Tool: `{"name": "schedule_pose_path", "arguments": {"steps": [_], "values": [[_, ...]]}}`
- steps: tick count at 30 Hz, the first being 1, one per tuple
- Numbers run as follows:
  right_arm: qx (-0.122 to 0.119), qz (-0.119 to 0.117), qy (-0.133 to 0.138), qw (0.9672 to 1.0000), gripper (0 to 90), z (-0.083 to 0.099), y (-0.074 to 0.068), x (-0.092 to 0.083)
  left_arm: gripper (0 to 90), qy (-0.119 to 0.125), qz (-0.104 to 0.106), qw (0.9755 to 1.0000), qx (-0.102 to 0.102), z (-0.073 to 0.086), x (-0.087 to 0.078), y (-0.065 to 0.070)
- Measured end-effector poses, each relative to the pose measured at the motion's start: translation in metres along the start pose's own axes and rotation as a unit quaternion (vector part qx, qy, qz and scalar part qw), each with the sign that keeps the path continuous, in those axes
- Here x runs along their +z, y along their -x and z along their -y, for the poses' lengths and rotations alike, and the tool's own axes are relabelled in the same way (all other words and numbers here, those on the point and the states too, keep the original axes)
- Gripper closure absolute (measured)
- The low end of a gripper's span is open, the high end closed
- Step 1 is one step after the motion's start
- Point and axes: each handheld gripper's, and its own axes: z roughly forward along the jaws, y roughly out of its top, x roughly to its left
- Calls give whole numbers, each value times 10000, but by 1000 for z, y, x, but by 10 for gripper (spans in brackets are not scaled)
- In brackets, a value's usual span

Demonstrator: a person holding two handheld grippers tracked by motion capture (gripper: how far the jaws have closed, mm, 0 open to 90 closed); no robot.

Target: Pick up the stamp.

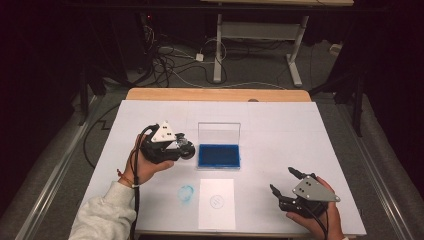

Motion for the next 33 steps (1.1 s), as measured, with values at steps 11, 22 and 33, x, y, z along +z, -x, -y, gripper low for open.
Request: {"name": "schedule_pose_path", "arguments": {"steps": [11, 22, 33], "values": [[-5, -104, 61, 9999, 232, -1, -1, -1, 550, 310, 161, 9992, 173, -5, -19, 20], [-10, -131, 99, 9999, 212, -1, -2, -1, 550, 671, 303, 9969, 293, 4, -32, 34], [-26, -100, 5, 9999, 215, 0, -2, 2, 550, 690, 490, 9961, 265, 22, -33, 46]]}}
